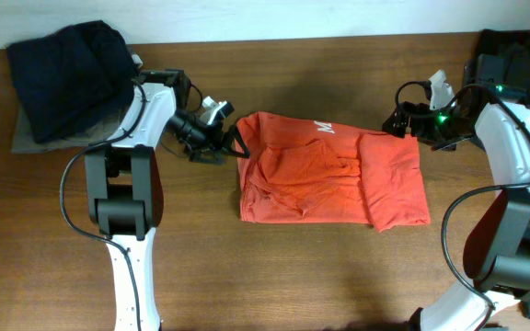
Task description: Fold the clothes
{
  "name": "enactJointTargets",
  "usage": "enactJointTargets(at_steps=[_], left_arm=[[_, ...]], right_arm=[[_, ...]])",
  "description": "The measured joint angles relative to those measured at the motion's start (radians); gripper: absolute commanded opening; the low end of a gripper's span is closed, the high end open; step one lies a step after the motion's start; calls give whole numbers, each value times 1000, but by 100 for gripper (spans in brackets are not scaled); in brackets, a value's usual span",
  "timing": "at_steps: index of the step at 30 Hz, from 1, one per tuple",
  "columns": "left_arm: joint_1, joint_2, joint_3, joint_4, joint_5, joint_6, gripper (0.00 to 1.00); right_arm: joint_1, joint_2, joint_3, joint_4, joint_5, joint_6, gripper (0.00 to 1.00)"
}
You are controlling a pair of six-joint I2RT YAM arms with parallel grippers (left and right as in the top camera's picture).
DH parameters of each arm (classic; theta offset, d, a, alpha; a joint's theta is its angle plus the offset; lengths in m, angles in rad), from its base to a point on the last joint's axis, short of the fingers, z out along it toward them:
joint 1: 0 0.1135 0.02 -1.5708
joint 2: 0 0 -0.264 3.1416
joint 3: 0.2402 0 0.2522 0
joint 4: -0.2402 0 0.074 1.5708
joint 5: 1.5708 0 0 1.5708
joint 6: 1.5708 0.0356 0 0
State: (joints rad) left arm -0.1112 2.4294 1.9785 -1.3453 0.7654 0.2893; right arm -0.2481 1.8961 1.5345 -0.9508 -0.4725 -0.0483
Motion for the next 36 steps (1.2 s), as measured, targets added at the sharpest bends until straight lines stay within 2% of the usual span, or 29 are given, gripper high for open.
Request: enactJointTargets(at_steps=[7, 13, 18, 30, 33, 36], left_arm=[[2, -2, -112, 5, 98, 0, 99], [1, -13, -193, 101, 233, 0, 99], [-19, -13, -208, 129, 267, -7, 99], [-153, -44, -205, 271, 191, -231, 99], [-157, -47, -205, 282, 185, -258, 91], [-159, -47, -206, 299, 148, -299, 64]], right_arm=[[0, 0, 0, 14, 2, 0, 99], [0, 0, 0, 27, 2, 18, 99], [0, 0, 0, 29, 2, 22, 99], [0, 0, 0, 21, 2, 24, 99], [0, 0, 0, 21, 2, 24, 99], [0, 0, 0, 19, 4, 25, 99]])
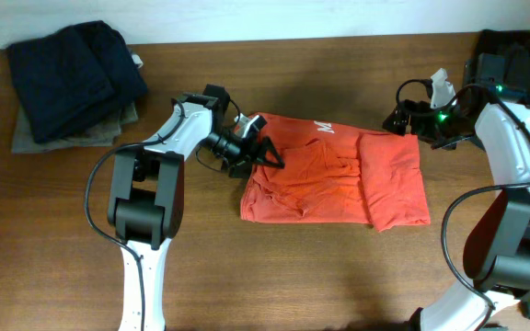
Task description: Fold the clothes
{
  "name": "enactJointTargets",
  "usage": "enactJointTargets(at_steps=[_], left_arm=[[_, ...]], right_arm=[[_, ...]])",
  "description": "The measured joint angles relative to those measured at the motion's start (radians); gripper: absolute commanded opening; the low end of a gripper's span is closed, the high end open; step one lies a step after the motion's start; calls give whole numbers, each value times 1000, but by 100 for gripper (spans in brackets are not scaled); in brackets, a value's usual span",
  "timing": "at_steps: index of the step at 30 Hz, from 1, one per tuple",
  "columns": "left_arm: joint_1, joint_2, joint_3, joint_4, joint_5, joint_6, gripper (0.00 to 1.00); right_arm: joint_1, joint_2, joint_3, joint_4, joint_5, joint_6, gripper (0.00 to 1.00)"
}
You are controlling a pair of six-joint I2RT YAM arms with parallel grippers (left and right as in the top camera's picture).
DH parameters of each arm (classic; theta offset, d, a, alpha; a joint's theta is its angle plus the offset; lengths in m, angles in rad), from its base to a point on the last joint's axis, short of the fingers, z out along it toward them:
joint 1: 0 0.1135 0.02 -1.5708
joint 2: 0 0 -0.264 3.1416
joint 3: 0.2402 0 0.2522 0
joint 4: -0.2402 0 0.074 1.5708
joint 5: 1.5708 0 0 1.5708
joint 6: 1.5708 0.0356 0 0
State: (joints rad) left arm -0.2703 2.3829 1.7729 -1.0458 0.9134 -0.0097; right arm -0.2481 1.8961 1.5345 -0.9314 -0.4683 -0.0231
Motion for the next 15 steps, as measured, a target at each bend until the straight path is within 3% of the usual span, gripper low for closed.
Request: enactJointTargets(at_steps=[4, 7, 15], left_arm=[[-5, 0, -2, 14, -84, -35, 34], [-4, 2, -4, 18, -138, -40, 2], [37, 9, -6, 9, -163, -51, 1]], right_arm=[[0, 0, 0, -11, 1, 0, 99], [0, 0, 0, -13, 1, 0, 99], [0, 0, 0, -22, 1, 0, 99]])
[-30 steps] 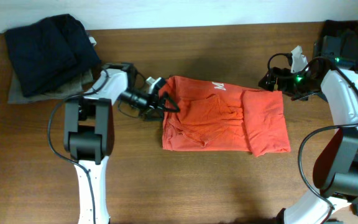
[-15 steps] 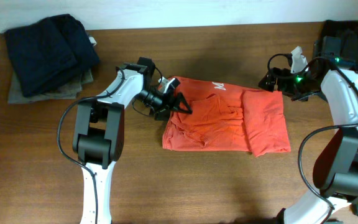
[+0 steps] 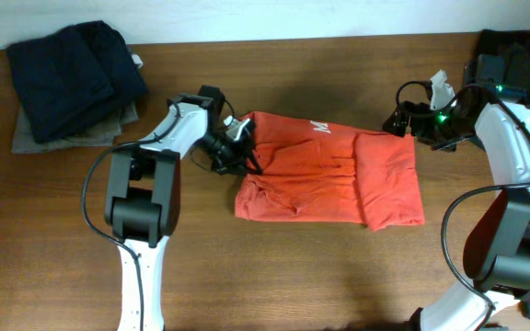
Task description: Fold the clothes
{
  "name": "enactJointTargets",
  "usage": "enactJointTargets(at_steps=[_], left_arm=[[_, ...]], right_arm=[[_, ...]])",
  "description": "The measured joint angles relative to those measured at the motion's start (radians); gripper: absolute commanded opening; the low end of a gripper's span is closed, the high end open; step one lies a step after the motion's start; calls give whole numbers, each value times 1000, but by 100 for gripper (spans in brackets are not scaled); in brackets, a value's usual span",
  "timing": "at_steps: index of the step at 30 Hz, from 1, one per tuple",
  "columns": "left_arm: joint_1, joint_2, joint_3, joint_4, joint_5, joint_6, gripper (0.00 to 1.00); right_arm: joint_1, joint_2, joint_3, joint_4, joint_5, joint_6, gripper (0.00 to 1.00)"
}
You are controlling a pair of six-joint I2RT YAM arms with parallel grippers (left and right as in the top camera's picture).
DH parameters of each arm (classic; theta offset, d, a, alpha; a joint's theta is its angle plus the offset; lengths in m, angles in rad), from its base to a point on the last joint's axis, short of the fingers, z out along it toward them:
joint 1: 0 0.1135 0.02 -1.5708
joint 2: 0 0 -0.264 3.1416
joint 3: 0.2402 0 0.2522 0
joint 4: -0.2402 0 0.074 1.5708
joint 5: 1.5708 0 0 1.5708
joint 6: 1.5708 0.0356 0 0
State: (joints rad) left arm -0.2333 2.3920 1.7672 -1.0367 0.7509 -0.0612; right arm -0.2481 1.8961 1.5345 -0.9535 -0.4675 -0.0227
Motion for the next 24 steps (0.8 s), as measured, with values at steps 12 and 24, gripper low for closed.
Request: enactJointTargets(at_steps=[12, 24], left_arm=[[218, 8, 145, -224, -303, 0, 1], [269, 37, 485, -437, -570, 0, 1]], right_arm=[[0, 0, 0, -12, 0, 1, 99], [70, 67, 0, -8, 55, 31, 99]])
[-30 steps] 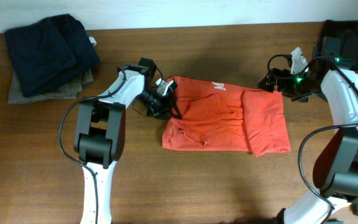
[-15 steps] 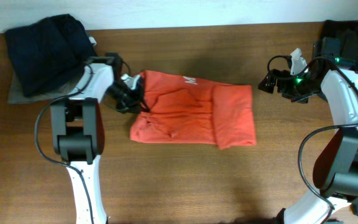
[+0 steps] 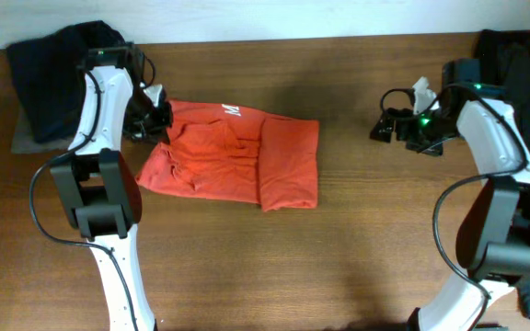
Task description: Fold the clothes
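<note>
An orange shirt [image 3: 233, 161], folded into a rough rectangle with one flap doubled over on its right, lies left of the table's middle. My left gripper [image 3: 157, 122] sits at the shirt's upper left corner, shut on the cloth there. My right gripper [image 3: 382, 129] hovers over bare wood well to the right of the shirt, touching nothing. Its fingers are a dark blob, too small to show whether they are open or shut.
A stack of dark folded clothes [image 3: 58, 78] lies at the back left corner, just behind the left arm. More dark cloth [image 3: 513, 55] sits at the back right edge beside the right arm. The wooden table [image 3: 339, 267] runs along the front.
The left gripper has moved left and toward the back, and the orange shirt has gone with it, from the table's middle to the left. The right gripper has shifted slightly left.
The left gripper was first just off the shirt's left edge, with the shirt at centre right. Then it was on the shirt's upper left corner. The shirt then sat slightly further left, and now lies far left beside the dark stack. The right arm barely moved.
</note>
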{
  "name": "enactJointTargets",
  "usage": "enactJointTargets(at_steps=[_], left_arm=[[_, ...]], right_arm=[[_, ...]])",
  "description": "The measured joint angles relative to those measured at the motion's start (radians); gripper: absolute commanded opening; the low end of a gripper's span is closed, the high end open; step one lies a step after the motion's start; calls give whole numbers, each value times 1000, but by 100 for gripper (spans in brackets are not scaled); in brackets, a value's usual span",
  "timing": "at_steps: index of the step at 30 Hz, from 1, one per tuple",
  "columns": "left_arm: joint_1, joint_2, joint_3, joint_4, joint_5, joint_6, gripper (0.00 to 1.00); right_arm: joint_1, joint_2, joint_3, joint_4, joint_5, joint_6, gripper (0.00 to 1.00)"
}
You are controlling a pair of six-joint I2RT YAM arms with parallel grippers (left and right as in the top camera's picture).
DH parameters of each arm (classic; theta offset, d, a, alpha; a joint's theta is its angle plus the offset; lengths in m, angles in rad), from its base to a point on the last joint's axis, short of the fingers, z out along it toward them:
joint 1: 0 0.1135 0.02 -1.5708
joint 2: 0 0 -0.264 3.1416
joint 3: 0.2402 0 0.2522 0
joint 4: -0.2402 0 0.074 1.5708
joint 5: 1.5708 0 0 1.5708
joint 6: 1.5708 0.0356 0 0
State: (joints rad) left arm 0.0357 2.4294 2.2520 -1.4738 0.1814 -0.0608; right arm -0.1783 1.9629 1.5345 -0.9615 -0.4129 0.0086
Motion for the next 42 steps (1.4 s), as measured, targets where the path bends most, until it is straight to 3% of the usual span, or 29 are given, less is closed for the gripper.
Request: enactJointTargets(at_steps=[11, 14, 16, 19, 21, 23, 31, 42], left_arm=[[-82, 0, 150, -91, -26, 0, 1], [-121, 0, 151, -90, -26, 0, 1], [-152, 0, 152, -90, -26, 0, 1], [-188, 0, 153, -92, -26, 0, 1], [-209, 0, 163, -101, -26, 0, 1], [-224, 0, 179, -111, -26, 0, 1], [-265, 0, 325, -155, -29, 0, 1], [-352, 0, 338, -146, -30, 0, 3]], right_arm=[[147, 88, 0, 85, 35, 104, 97], [195, 116, 0, 107, 48, 135, 84], [234, 134, 0, 121, 51, 151, 68], [289, 137, 0, 142, 55, 183, 60], [318, 138, 0, 145, 57, 199, 47], [339, 144, 0, 149, 58, 220, 40], [363, 196, 0, 155, 57, 274, 38], [412, 198, 1, 179, 66, 333, 35]])
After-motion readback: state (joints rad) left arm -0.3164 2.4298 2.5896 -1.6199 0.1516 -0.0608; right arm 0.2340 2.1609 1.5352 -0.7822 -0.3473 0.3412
